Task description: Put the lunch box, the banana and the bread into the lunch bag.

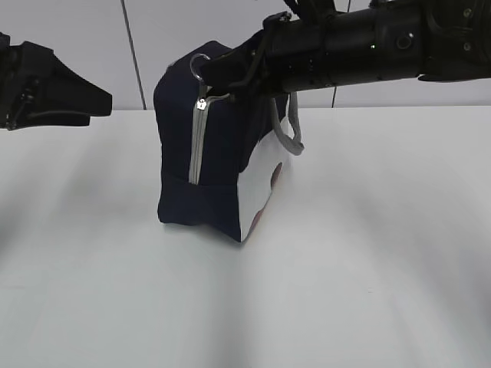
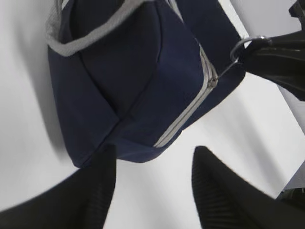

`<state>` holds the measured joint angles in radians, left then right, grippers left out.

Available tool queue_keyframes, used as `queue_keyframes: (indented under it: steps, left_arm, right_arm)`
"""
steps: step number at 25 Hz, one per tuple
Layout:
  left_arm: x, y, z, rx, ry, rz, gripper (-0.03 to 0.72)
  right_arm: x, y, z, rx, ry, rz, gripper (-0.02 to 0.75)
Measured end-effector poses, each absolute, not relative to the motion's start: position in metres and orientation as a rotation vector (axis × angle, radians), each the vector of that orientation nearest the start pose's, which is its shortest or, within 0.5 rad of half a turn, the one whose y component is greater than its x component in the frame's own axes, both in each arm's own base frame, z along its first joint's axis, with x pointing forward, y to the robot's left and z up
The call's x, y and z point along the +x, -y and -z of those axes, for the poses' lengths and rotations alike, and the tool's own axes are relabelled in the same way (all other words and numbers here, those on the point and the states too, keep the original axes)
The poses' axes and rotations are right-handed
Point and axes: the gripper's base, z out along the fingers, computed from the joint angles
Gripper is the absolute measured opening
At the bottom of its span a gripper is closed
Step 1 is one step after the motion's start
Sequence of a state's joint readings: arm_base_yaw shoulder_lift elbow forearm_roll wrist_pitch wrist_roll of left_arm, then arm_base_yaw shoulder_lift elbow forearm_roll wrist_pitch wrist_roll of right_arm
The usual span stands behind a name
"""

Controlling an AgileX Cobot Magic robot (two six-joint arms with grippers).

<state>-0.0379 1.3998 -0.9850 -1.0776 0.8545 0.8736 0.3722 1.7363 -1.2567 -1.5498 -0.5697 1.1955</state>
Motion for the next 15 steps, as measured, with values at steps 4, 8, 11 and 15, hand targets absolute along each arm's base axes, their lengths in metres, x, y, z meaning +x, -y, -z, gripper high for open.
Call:
queue_keyframes:
  steps: [4,8,11,15]
  left_arm:
    - [0.287,0.073,-0.289,0.383,-2.254,0.915,0.37]
    - [0.294,0.075,-0.284,0.395,-2.22,0.937,0.37]
    - [0.297,0.076,-0.284,0.418,-2.175,0.941,0.37]
    - [0.301,0.078,-0.284,0.424,-2.129,0.957,0.37]
  right_arm:
    - [0.351,-0.19,-0.292,-1.015,-1.636,-0.579,-0.016]
    - [0.353,-0.187,-0.296,-1.021,-1.622,-0.574,-0.016]
    - [0.36,-0.176,-0.303,-0.998,-1.61,-0.569,-0.016]
    - [0.366,-0.165,-0.308,-0.967,-1.609,-0.556,-0.016]
